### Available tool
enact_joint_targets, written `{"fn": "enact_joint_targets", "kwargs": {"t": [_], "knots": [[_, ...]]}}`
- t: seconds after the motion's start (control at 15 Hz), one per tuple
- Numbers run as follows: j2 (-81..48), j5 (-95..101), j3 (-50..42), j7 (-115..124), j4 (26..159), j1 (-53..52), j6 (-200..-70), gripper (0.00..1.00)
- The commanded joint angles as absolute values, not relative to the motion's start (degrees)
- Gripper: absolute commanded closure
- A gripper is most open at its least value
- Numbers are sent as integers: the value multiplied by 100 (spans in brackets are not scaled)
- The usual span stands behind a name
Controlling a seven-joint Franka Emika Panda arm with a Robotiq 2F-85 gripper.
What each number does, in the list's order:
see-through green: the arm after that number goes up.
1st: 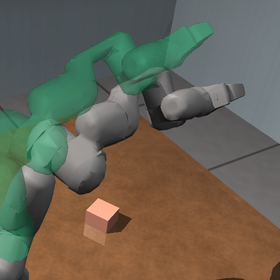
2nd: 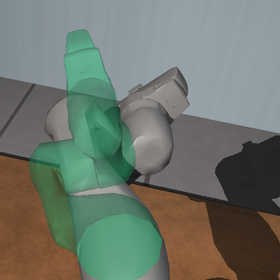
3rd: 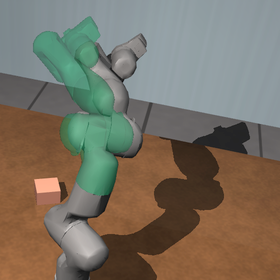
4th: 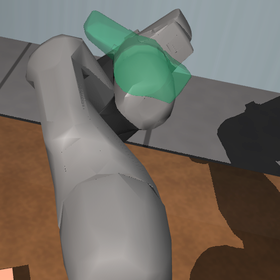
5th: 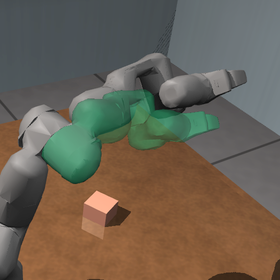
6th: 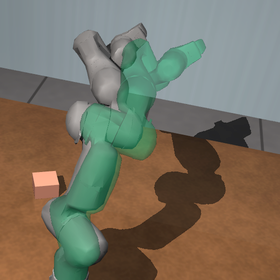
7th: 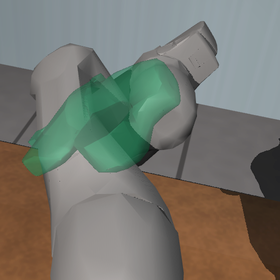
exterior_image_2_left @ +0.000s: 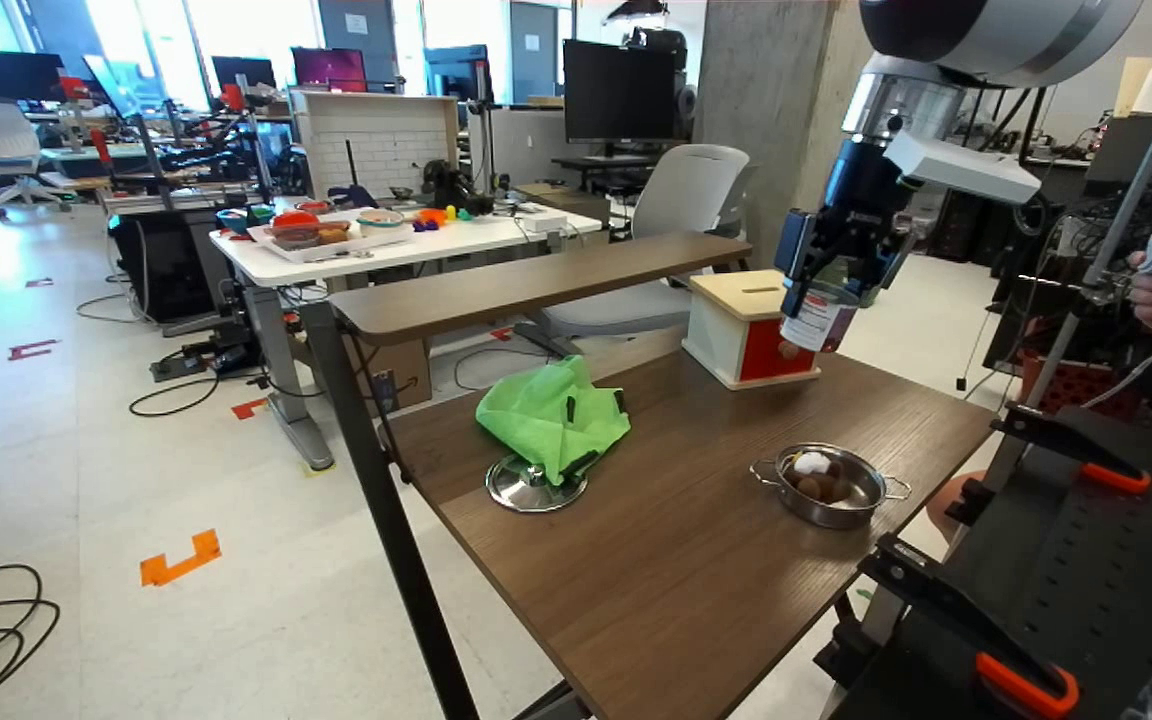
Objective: Move the tin to the left
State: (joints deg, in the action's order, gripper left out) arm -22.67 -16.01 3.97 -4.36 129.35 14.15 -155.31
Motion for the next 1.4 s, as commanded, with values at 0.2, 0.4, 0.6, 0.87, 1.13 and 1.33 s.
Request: {"fn": "enact_joint_targets", "kwargs": {"t": [0.2, 0.4, 0.6, 0.87, 1.13, 1.33], "knots": [[-2585, -1572, 291, 364, 12794, 590, -16147, 54], [-2963, -1529, 232, 673, 12634, 356, -16524, 54], [-3332, -1510, 155, 917, 12437, 219, -16649, 54], [-3811, -1464, -40, 1217, 12082, 33, -16734, 54], [-4227, -1384, -285, 1482, 11762, -184, -16680, 54], [-4445, -1337, -464, 1651, 11625, -376, -16663, 54]]}}
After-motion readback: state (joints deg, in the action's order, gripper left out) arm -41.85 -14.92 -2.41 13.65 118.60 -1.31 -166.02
